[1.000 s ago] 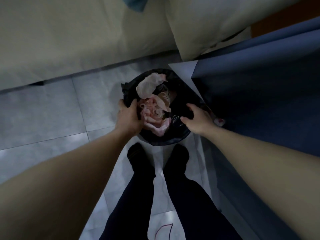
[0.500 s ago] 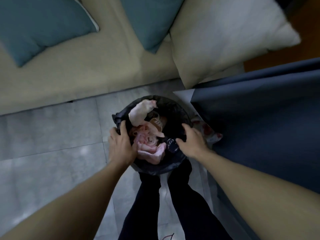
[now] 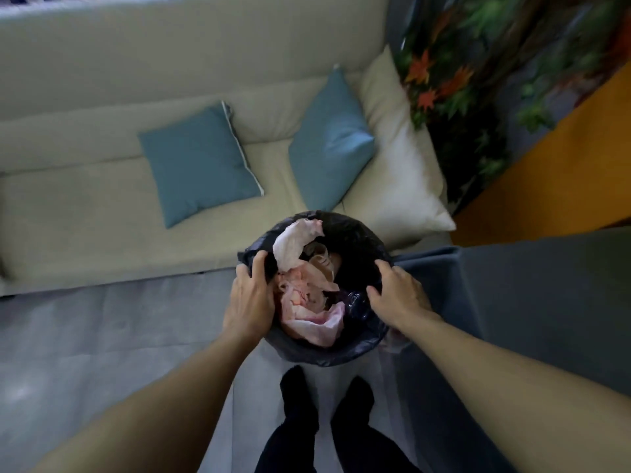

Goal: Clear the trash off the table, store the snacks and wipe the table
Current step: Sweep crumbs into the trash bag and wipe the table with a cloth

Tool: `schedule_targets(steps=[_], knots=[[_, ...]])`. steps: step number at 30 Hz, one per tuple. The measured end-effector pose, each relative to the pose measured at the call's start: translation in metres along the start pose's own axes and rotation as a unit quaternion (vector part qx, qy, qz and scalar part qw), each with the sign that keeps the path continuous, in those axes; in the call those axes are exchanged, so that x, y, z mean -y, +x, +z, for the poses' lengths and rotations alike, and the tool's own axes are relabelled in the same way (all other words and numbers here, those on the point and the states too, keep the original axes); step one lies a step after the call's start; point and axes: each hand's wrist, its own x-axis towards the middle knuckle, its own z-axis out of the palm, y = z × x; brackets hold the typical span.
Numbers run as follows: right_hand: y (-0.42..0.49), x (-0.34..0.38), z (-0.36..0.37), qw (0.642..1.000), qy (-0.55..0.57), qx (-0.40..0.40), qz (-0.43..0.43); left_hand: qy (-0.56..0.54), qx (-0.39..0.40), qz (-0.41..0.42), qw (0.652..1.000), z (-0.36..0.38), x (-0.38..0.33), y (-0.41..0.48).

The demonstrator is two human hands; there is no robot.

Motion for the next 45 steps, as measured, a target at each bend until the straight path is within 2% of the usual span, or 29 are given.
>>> schedule_targets(steps=[8,14,19,24,34,40,43,45], knots=[[-0.045,-0.006,-0.090,0.999,0.000,-0.028,-0.040,-0.065,-0.043,0.030,0.997,-0.077,-0.072,-0.038],[-0.073,-0.021,-0.125,0.997,0.026,-0.062,-0.045,-0.060,-0.021,0.026,0.998,-0.100,-0.097,-0.063],[-0.100,-0.034,-0.140,0.993,0.047,-0.104,-0.032,-0.082,-0.014,0.060,0.995,-0.112,-0.112,-0.078],[-0.134,-0.048,-0.137,0.988,0.067,-0.139,0.014,-0.096,0.002,0.097,0.991,-0.114,-0.124,-0.085],[-0.218,-0.054,-0.113,0.973,0.078,-0.186,0.107,-0.104,0.122,0.111,0.981,-0.119,-0.125,-0.109],[-0.276,-0.055,-0.078,0.955,0.077,-0.232,0.167,-0.026,0.170,0.209,0.963,-0.109,-0.120,-0.136],[-0.301,-0.056,-0.063,0.950,-0.019,-0.256,0.176,-0.023,0.181,0.253,0.950,-0.101,-0.119,-0.159],[-0.311,-0.048,-0.057,0.957,-0.021,-0.242,0.156,-0.018,0.192,0.267,0.944,-0.098,-0.119,-0.177]])
